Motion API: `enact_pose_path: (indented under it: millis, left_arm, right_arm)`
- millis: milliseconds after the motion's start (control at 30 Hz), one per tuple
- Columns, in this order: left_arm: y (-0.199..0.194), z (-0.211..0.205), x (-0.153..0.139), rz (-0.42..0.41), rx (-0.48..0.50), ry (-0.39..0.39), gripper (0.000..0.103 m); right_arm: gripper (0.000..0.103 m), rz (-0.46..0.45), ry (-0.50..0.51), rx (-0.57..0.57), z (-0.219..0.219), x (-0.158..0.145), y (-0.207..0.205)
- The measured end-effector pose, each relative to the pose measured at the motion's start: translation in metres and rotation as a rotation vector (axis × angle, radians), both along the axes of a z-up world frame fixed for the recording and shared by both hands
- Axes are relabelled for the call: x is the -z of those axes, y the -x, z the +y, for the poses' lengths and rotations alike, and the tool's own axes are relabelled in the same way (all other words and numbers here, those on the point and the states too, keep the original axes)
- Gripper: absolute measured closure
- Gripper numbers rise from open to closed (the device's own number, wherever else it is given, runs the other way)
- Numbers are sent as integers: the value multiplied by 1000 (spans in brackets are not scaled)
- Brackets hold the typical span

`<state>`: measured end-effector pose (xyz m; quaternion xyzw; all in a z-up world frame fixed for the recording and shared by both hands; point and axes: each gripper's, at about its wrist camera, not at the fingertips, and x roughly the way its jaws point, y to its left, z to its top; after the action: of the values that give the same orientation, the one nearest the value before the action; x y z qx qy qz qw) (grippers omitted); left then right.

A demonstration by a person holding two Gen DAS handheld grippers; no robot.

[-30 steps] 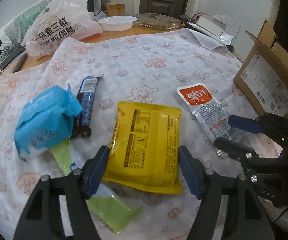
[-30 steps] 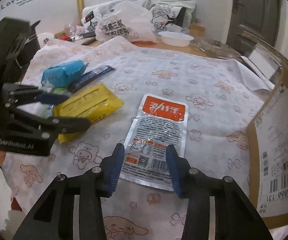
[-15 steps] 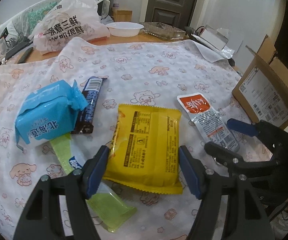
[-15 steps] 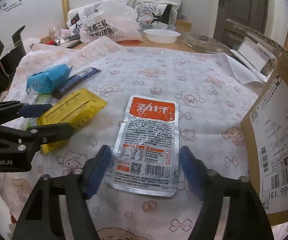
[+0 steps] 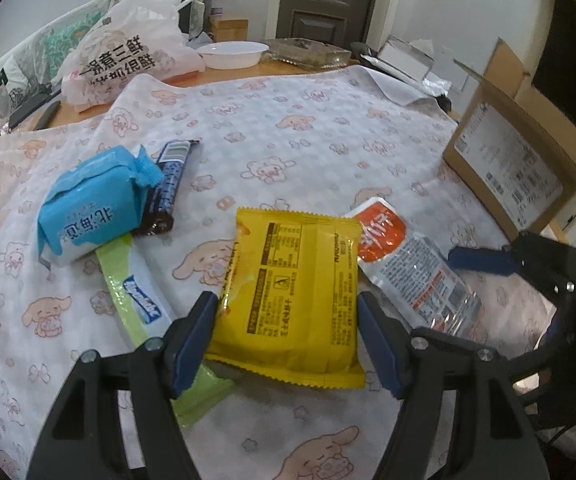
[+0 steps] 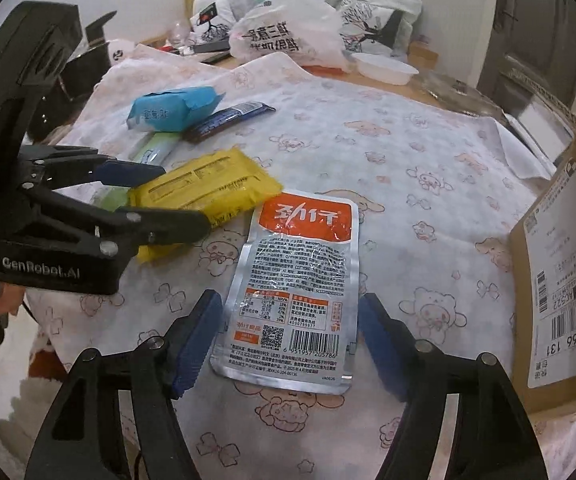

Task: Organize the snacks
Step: 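Grasp the orange-labelled sachet with the right gripper while the left grasps the yellow pack, then lift the sachet and yellow pack with both grippers and carry over the box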

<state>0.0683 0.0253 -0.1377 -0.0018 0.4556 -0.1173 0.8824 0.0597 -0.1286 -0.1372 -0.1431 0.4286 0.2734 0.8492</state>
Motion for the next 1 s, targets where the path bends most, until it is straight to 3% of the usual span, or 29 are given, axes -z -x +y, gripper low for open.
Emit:
enact_pose_path:
  millis: [100, 267, 500, 567, 667, 800, 1000]
  left_arm:
    - [-3, -3, 4, 10, 2, -19, 34]
    - [-12, -5, 5, 5, 3, -34, 33]
    - [-17, -2, 4, 2, -31, -22, 38]
    - [-16, 0, 0, -1, -43, -19, 38]
    - [-12, 1, -6, -15, -50, -18, 38]
    - [-6, 6, -10, -25, -68, -12, 38]
    - [3, 17, -11, -30, -93, 3, 38]
  right_arm:
    - [27, -1, -21, 20, -1, 3, -8]
    - [27, -25, -30, 16, 4, 4, -16]
    - [66, -46, -21, 45, 2, -4, -21]
    - [68, -46, -20, 46, 0, -8, -21]
    - [64, -16, -35, 54, -3, -8, -21]
    - [36, 24, -70, 66, -4, -1, -18]
    - [31, -24, -44, 73, 7, 3, -11]
